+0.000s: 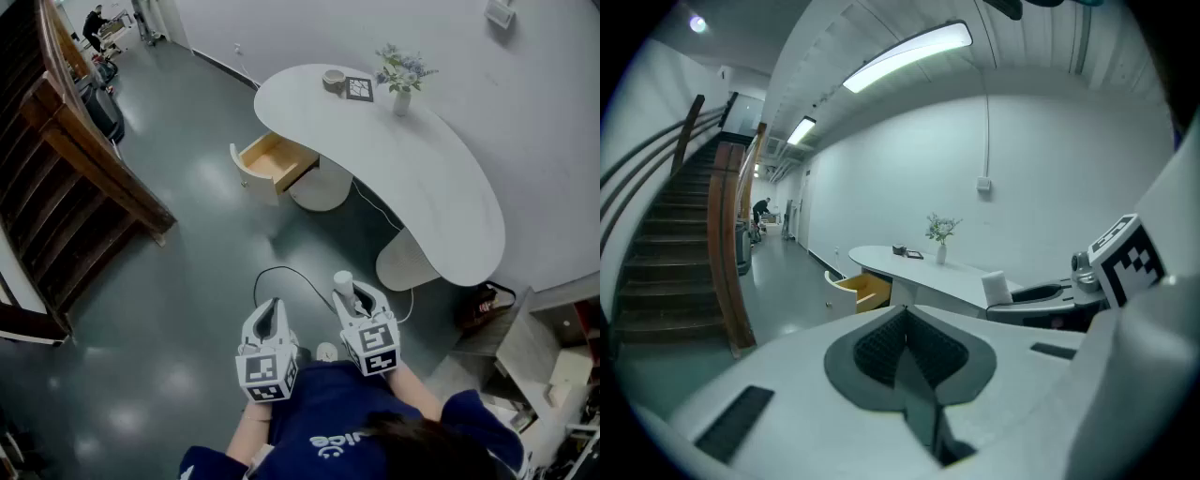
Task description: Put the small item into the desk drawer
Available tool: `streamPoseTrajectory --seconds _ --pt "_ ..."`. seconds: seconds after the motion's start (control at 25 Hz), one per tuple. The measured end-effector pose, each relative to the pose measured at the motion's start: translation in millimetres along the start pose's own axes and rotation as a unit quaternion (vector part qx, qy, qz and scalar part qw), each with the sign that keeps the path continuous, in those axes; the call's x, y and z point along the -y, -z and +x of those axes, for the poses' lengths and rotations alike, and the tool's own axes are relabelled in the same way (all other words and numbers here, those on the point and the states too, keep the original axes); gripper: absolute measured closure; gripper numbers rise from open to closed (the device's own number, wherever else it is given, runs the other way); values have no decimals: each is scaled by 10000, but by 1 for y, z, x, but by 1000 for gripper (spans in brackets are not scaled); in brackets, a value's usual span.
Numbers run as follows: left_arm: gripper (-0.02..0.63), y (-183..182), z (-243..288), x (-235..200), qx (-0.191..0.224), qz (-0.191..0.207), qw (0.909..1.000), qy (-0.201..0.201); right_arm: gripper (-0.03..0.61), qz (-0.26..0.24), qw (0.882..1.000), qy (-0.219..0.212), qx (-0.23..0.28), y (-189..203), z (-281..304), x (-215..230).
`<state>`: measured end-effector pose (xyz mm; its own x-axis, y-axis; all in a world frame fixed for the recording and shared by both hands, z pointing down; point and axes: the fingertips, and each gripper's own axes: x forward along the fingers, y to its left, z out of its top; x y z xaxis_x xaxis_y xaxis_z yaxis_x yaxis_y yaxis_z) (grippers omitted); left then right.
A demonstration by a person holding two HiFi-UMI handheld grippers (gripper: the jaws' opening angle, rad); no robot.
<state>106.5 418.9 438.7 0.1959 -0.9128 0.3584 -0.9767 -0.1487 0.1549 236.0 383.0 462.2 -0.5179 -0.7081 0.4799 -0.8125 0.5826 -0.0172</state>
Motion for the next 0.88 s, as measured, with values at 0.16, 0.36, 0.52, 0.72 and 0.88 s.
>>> streamPoseTrajectory --seconds 0.16,0.36,0.52,0.72,0.88 --pt "609 -4 4 -3 29 -38 10000 69 437 -19 10000 32 -23 -2 3 -3" --pt "609 -6 10 -12 32 -42 9998 214 436 -36 9999 101 -88 -4 11 -10" --pt "609 -9 18 -25 42 -89 9995 311 434 273 9995 140 -27 -11 23 -14" --pt "609 -11 28 -49 42 -112 9993 360 434 366 9989 301 -10 -16 40 -20" --pt "609 -14 33 -70 58 -137 9990 412 434 505 9978 419 20 -21 56 -29"
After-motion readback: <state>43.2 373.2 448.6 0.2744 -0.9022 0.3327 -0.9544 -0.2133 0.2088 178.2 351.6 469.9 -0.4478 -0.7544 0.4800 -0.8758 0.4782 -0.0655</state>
